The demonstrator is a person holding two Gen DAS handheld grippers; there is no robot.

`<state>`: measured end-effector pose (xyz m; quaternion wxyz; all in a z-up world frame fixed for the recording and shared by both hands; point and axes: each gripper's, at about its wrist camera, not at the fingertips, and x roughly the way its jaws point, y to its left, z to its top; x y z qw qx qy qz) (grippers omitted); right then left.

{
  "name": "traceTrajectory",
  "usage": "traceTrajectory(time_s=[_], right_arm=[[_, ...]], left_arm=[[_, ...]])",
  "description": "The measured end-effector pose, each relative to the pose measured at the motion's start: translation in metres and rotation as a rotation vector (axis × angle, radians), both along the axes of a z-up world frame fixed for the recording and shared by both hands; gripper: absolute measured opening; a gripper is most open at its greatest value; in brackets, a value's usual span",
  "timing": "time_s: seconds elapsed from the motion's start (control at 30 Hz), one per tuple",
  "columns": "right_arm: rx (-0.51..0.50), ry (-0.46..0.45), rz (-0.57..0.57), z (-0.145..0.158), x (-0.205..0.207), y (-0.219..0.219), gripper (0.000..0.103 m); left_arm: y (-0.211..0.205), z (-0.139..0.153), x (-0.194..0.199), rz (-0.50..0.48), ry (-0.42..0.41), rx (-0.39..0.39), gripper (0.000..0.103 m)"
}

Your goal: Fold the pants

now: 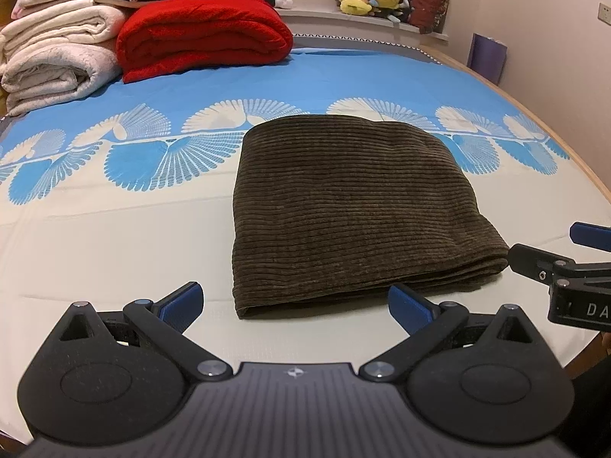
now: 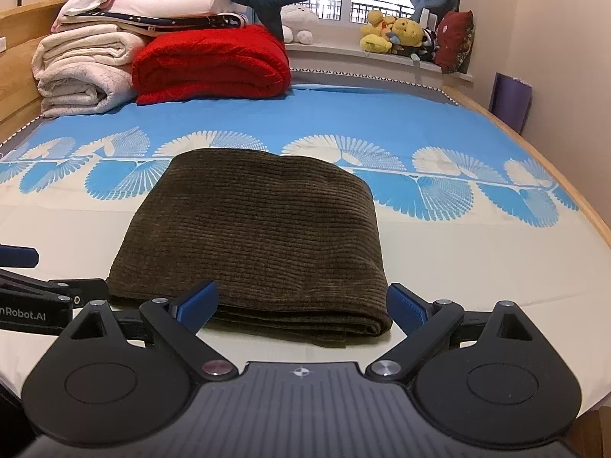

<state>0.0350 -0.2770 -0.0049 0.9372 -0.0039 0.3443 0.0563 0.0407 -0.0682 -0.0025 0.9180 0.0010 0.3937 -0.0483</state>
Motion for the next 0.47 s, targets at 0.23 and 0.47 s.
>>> traceTrajectory(time_s=[0.23,0.47], right_arm=[[0.014,0.001,-0.014,-0.0002,0.0007,0.0016,0.095],[0.018,-0.001,-0.01,0.0009,0.0,0.0035,0.095]], left_arm=[[0.0012,0.0003,-0.0004,0.01,-0.005,-0.002,0.103],[0.0017,0.001,-0.0006,0.015,-0.01,0.002,0.103]])
